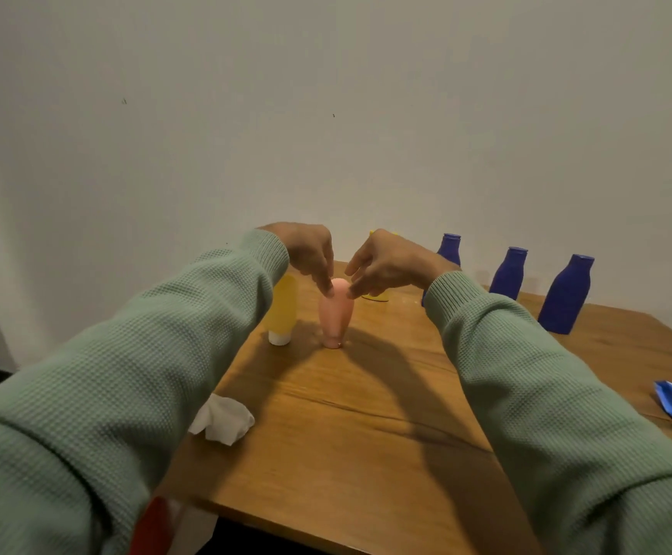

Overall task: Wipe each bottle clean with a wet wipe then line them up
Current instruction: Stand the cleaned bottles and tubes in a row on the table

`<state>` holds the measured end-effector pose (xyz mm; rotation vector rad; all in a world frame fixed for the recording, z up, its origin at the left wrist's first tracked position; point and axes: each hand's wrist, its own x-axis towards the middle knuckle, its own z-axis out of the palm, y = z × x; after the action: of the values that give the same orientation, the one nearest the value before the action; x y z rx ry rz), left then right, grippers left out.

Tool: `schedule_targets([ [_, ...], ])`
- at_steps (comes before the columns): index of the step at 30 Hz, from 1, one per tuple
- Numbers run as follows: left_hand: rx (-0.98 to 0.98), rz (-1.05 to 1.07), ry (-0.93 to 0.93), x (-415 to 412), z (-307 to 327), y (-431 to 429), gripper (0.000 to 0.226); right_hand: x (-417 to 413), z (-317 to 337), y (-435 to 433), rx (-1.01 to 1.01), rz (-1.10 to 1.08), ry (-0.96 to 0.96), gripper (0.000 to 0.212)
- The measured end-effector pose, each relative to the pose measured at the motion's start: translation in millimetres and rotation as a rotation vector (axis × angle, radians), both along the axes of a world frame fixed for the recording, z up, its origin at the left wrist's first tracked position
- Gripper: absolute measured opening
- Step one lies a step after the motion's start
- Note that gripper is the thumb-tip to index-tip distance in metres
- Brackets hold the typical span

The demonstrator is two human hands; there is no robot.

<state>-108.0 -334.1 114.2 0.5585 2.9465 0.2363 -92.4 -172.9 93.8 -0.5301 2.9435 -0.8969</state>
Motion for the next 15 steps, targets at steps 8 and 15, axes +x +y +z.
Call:
schedule_targets([
  [8, 0.007, -0.019, 0.012, -10.3, -12.5, 1.5, 0.025, -8.1, -12.0, -5.4, -0.003, 0.021, 0.015, 0.023],
  [15, 0.047, -0.044, 0.133, -39.4, 5.0, -2.3, 0.021, -34.9, 4.9, -5.9, -0.073, 0.001, 0.095, 0.022],
])
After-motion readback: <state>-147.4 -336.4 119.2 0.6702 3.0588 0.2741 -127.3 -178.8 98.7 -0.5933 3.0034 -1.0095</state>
